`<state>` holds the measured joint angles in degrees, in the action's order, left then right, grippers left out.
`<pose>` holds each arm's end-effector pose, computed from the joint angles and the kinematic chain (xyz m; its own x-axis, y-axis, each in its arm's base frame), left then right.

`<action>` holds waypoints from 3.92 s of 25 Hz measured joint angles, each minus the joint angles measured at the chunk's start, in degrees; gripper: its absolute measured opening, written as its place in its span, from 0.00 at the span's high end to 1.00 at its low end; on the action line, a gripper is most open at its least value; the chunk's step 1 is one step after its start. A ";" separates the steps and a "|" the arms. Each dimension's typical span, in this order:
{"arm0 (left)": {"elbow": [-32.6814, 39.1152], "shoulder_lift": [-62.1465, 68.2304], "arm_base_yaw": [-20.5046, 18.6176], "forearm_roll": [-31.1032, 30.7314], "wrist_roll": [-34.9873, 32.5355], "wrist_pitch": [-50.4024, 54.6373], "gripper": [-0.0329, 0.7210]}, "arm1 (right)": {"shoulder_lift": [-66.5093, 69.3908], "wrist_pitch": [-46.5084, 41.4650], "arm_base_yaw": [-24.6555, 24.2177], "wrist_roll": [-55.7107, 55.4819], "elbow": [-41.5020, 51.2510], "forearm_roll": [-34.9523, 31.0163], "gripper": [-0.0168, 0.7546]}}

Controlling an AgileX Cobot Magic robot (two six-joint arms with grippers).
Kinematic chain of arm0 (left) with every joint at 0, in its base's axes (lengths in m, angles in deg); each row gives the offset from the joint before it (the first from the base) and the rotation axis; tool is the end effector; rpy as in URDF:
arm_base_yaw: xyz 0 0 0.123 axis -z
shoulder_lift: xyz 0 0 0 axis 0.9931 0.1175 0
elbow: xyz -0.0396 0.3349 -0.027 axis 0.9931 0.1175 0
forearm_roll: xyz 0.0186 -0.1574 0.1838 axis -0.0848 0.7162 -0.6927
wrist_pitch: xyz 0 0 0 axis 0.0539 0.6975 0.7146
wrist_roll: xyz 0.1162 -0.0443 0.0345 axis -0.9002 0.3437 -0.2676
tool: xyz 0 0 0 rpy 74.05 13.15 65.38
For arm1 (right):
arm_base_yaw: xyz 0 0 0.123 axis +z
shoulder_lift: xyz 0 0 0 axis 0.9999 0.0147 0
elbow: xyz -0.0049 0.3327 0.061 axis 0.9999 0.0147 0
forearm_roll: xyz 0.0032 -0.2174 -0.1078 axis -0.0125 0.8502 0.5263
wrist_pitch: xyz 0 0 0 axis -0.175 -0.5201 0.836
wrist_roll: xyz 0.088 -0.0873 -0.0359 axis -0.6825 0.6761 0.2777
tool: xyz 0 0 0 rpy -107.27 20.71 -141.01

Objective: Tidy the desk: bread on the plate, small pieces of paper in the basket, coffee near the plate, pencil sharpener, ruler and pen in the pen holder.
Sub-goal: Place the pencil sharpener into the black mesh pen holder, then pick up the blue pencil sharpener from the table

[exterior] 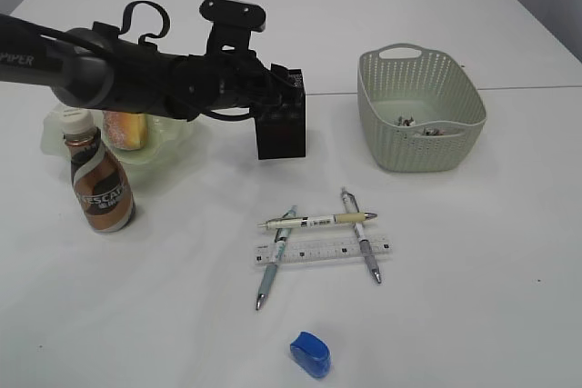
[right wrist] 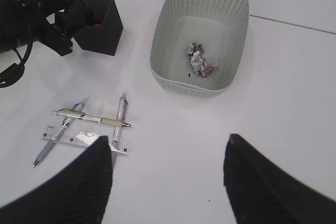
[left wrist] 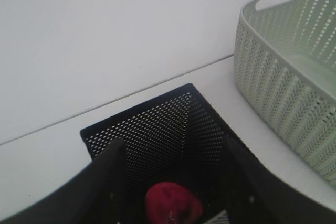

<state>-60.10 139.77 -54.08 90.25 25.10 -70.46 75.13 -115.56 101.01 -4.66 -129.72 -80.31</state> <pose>0.4961 -0.2730 0.1840 -0.4039 0.1353 -0.9048 0.4357 0.8981 -0.0602 0.2649 0.0574 0.4767 -0.7328 -0.2073 -0.6481 -0.2528 0.9672 -0.0235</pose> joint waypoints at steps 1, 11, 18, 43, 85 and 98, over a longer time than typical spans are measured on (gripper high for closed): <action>-0.10 0.00 0.00 0.00 0.00 0.10 0.39 | 0.00 0.00 0.00 0.00 0.00 0.00 0.34; -0.05 -1.79 0.00 0.00 0.00 -0.83 0.38 | 0.00 0.00 0.00 0.00 0.00 0.00 0.34; -0.05 -9.62 0.00 -0.14 0.00 4.50 0.39 | 0.00 0.00 0.00 0.00 0.00 0.00 0.34; -0.05 -42.56 0.00 -2.77 10.73 82.07 0.40 | 0.03 0.11 16.24 -0.17 15.60 -4.80 0.34; 13.30 -61.01 0.00 -2.75 15.09 82.74 0.40 | 34.32 16.60 30.21 -3.58 23.56 -4.06 0.34; 13.30 -61.01 0.00 -4.37 15.09 82.74 0.40 | 36.53 18.73 30.48 -2.72 23.46 -4.47 0.34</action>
<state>-46.80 78.76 -54.08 85.87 40.18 12.28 111.67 -96.82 131.49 -7.38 -106.26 -84.77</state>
